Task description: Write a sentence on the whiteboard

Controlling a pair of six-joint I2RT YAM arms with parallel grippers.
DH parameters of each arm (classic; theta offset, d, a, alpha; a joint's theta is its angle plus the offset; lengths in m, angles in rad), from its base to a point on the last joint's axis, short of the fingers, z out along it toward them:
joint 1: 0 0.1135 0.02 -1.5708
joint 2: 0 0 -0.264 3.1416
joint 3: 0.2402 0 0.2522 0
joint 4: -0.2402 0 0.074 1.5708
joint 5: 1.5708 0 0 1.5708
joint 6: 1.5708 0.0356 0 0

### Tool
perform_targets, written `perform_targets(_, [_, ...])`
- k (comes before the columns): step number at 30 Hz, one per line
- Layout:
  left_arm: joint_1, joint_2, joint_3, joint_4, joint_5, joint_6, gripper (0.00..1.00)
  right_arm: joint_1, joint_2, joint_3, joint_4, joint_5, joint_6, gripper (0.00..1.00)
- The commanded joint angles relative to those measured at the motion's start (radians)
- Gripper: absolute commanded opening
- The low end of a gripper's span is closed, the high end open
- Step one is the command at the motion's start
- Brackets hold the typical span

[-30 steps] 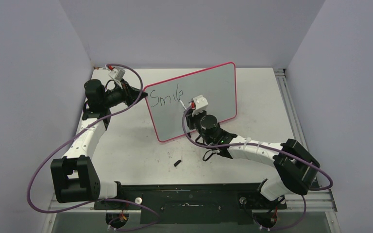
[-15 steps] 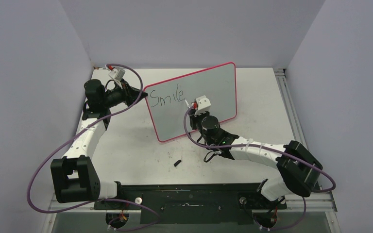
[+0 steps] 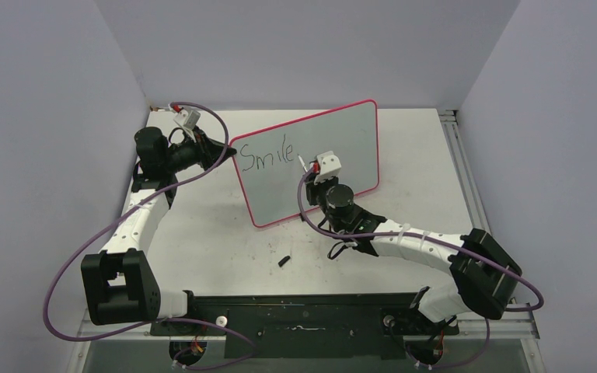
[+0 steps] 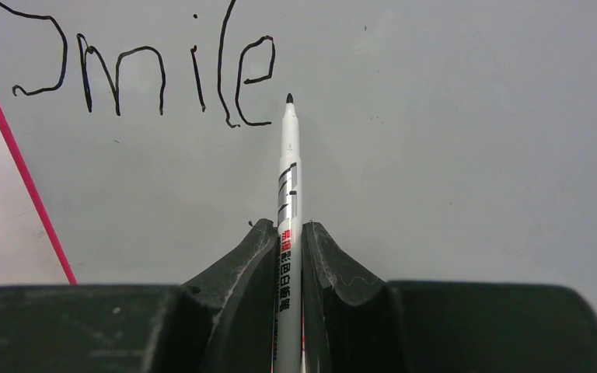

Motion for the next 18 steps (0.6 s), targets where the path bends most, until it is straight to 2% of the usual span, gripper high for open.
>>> perform_targets(1, [0.005,-0.028,0.004,0.002,0.016,0.015,0.00,-0.010,0.018,0.026,0.027,0.007,-0.002,0.05])
perform_targets(18, [0.004,-0.029,0.003,0.003,0.017,0.016,0.00,-0.026,0.054,0.033,0.011,-0.012,0.021,0.05])
